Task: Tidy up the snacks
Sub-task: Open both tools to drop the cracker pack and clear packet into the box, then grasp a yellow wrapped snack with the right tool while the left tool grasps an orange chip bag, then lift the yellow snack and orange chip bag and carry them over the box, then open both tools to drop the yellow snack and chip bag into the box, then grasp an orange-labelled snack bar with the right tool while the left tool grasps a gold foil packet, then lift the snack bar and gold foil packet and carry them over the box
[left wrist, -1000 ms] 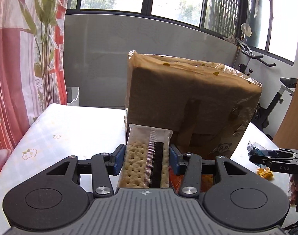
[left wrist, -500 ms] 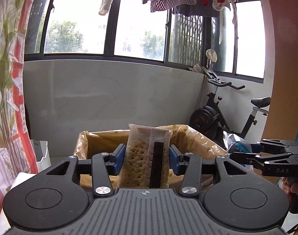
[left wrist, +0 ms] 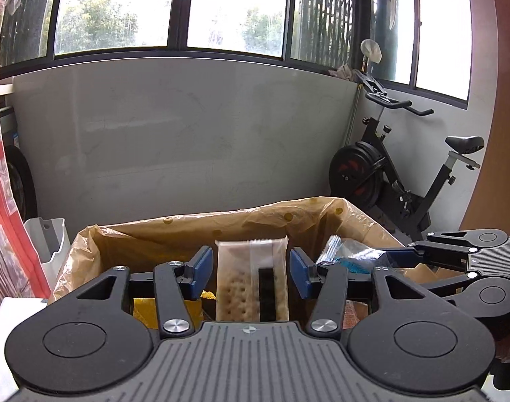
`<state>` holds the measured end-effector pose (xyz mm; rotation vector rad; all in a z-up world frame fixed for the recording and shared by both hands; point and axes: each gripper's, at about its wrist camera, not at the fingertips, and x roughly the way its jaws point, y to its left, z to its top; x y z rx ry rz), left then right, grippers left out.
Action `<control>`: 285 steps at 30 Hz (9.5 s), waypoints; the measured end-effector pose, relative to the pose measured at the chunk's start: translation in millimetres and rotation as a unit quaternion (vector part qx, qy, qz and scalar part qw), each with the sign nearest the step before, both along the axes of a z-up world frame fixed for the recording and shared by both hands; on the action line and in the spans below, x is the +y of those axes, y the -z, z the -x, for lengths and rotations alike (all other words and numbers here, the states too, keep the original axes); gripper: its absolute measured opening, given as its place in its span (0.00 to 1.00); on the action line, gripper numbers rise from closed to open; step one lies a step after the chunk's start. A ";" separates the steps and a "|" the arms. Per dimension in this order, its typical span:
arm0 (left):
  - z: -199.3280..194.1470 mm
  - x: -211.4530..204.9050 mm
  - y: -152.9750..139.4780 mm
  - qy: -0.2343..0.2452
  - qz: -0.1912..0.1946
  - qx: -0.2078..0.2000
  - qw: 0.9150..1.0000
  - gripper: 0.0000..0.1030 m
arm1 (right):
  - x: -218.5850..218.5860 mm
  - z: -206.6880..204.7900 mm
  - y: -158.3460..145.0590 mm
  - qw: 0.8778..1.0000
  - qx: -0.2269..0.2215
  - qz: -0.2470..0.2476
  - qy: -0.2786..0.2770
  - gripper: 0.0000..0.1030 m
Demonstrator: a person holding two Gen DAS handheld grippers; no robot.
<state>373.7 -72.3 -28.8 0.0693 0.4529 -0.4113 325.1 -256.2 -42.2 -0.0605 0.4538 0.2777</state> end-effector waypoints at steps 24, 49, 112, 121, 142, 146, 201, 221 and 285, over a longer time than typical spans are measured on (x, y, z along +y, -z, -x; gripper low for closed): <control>116.5 130.1 -6.9 -0.127 0.054 -0.027 0.990 0.67 | -81.4 107.1 16.2 0.995 -0.066 -0.070 -0.013 0.55; 164.0 162.4 72.5 -0.186 0.081 0.087 0.975 0.66 | -105.0 127.6 163.0 0.969 0.159 0.163 -0.096 0.65; 186.5 152.0 109.9 -0.082 0.087 0.160 0.980 0.56 | -40.1 149.7 119.1 0.992 0.065 -0.094 -0.044 0.33; 209.4 172.4 28.8 -0.103 0.075 0.025 0.992 0.56 | -35.2 155.2 62.4 0.993 -0.010 -0.098 -0.070 0.33; 4.5 3.5 -34.4 -0.033 -0.073 -0.015 0.997 0.57 | 4.3 19.1 -24.6 0.998 -0.046 0.004 -0.034 0.33; -21.9 -19.8 -18.6 -0.041 -0.108 -0.010 0.993 0.60 | 0.9 7.5 -9.6 0.999 -0.025 0.003 -0.023 0.33; 160.5 176.4 91.5 -0.151 0.074 0.088 0.982 0.78 | 27.3 87.4 152.1 0.982 0.148 -0.050 -0.103 0.59; 176.8 133.7 121.3 -0.090 0.065 0.131 0.985 0.70 | 43.7 88.3 172.4 0.987 0.138 0.006 -0.086 0.39; 186.8 42.5 167.0 -0.008 -0.029 0.129 0.991 0.50 | -23.3 158.9 186.0 0.995 0.077 -0.056 -0.012 0.38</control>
